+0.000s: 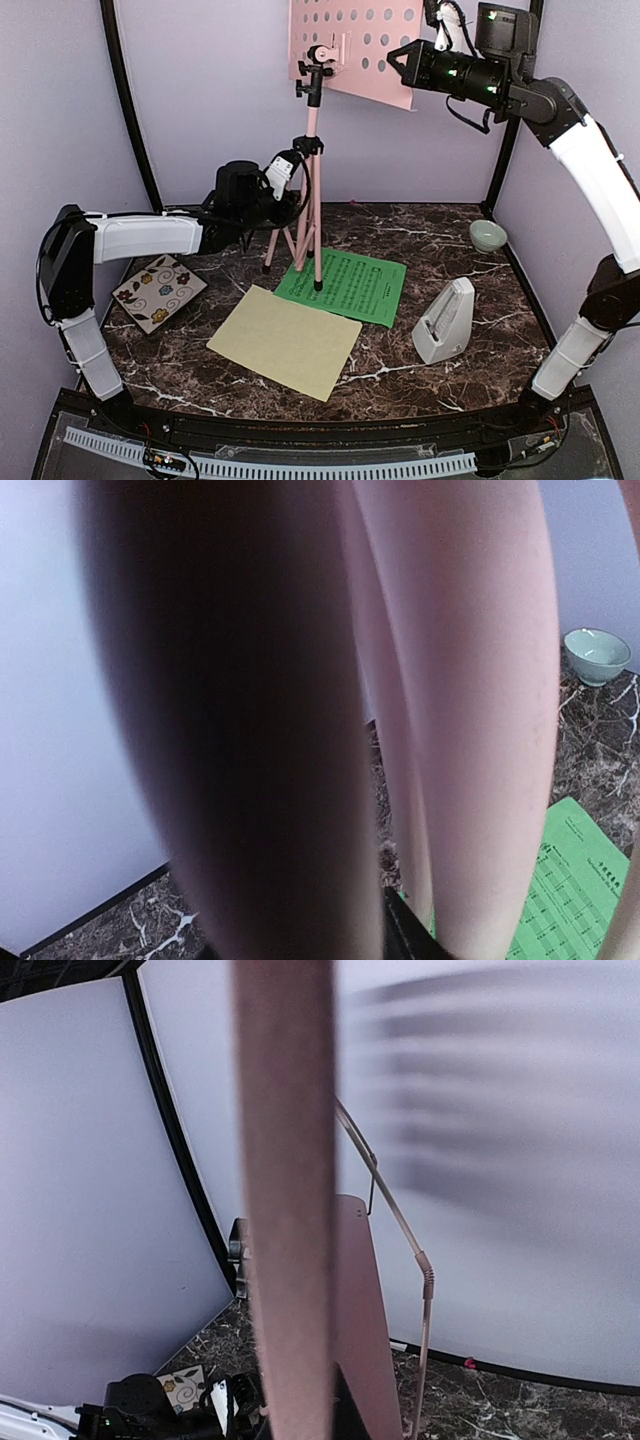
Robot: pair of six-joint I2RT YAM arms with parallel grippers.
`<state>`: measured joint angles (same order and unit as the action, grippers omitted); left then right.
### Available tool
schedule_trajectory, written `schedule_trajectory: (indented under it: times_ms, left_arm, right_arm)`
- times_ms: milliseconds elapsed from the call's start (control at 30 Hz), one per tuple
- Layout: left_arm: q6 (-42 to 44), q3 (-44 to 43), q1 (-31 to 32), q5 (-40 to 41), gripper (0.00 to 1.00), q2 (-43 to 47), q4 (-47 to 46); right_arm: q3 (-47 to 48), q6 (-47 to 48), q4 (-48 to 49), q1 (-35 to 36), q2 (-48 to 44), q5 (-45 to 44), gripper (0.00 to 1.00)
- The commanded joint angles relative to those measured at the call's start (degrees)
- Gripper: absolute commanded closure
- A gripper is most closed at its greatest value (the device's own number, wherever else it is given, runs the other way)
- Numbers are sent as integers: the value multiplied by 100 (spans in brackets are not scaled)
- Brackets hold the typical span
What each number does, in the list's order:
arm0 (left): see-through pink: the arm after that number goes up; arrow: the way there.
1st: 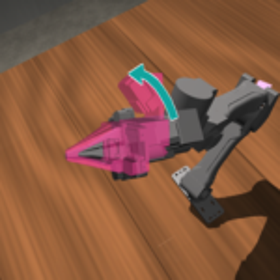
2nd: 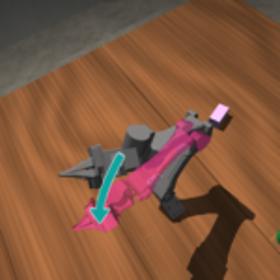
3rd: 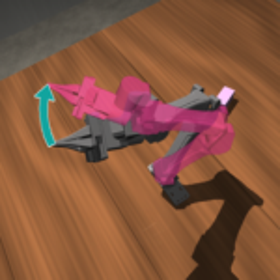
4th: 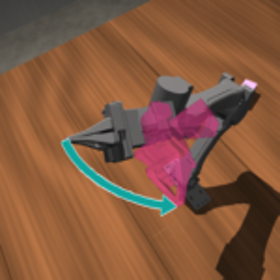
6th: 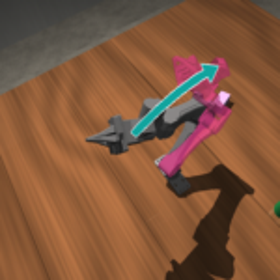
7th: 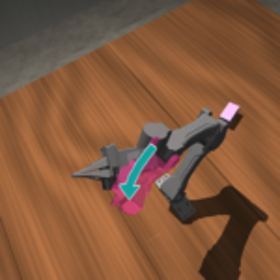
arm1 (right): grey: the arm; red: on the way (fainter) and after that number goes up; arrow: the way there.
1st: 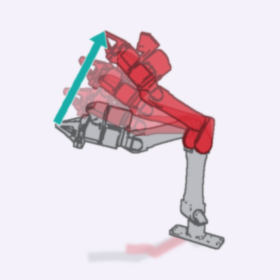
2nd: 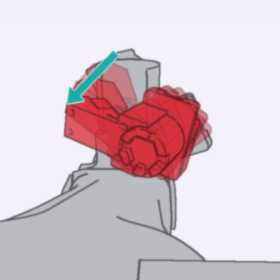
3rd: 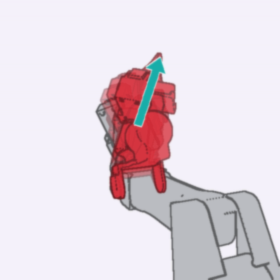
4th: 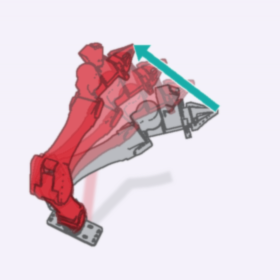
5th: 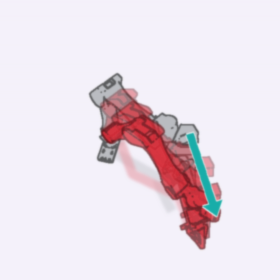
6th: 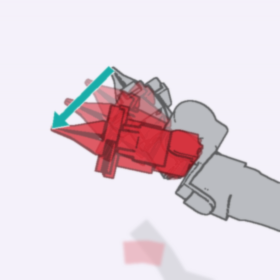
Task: Set up the instrument practice props
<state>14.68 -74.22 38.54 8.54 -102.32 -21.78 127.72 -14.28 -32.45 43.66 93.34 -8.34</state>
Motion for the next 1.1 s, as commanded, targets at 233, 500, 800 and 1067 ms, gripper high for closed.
schedule_trajectory:
  times_ms: [233, 500, 800, 1067]
  left_arm:
    - [-729, -208, 123, -84, 98, -488, -1510]
    - [-655, 350, 163, -112, 100, -540, -2110]
    - [-878, 809, 166, -112, 100, -622, -2532]
    - [-821, 970, 163, -230, 100, -588, -2537]
  right_arm:
    - [112, 72, 2926, 626, -589, 758, 100]
    - [-901, 202, 3089, 712, -1054, 774, 100]
    - [-1456, 268, 3241, 749, -1264, 834, 71]
    - [-2227, 298, 3346, 750, -1797, 802, 25]
